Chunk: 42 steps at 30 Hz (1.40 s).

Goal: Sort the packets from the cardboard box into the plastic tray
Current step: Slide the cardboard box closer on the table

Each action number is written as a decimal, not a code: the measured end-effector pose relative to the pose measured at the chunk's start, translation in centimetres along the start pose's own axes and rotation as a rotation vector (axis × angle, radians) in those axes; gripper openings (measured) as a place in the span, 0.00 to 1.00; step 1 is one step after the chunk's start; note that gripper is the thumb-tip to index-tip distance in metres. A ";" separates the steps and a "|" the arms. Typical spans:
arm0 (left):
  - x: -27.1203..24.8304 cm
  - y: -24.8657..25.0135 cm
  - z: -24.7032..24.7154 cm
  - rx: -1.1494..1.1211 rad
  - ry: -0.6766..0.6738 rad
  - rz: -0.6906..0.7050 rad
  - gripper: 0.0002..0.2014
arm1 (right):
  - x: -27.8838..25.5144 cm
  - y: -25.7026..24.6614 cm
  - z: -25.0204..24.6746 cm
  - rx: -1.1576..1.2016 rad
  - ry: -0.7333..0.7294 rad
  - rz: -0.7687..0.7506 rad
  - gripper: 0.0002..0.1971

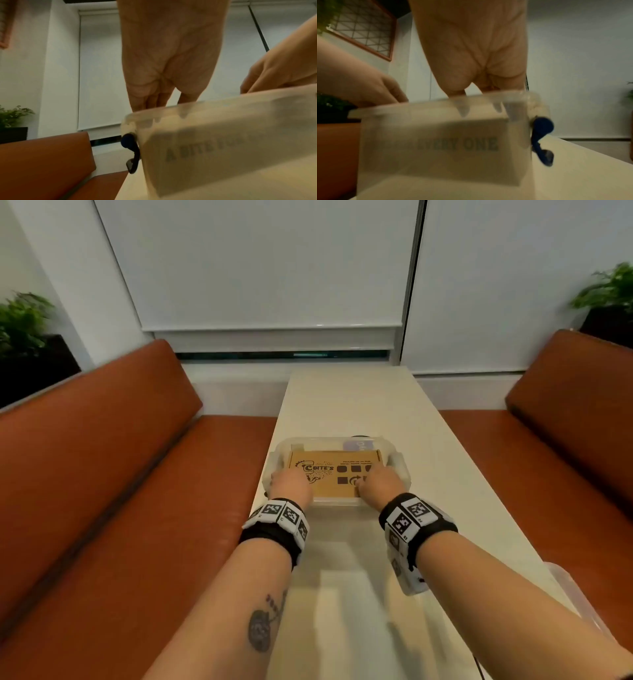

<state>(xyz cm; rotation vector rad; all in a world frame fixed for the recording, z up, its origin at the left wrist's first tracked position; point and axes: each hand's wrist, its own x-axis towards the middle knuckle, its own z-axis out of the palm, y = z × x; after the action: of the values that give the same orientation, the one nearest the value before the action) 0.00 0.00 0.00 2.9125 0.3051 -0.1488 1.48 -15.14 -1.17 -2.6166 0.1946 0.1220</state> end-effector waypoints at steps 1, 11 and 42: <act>0.7 0.1 0.2 0.024 -0.037 -0.012 0.13 | 0.3 0.0 0.4 0.025 0.010 0.026 0.20; 3.2 1.0 2.2 -0.196 -0.039 -0.202 0.27 | 0.7 0.6 1.9 -0.011 0.152 -0.031 0.24; -13.1 -2.1 -4.6 -0.263 0.433 -0.183 0.23 | -15.3 -1.0 -2.9 0.237 0.407 -0.163 0.34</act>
<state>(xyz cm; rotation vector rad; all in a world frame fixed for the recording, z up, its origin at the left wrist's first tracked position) -12.84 0.50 5.62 2.6245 0.6091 0.4646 -13.27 -13.98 3.72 -2.3809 0.1250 -0.4649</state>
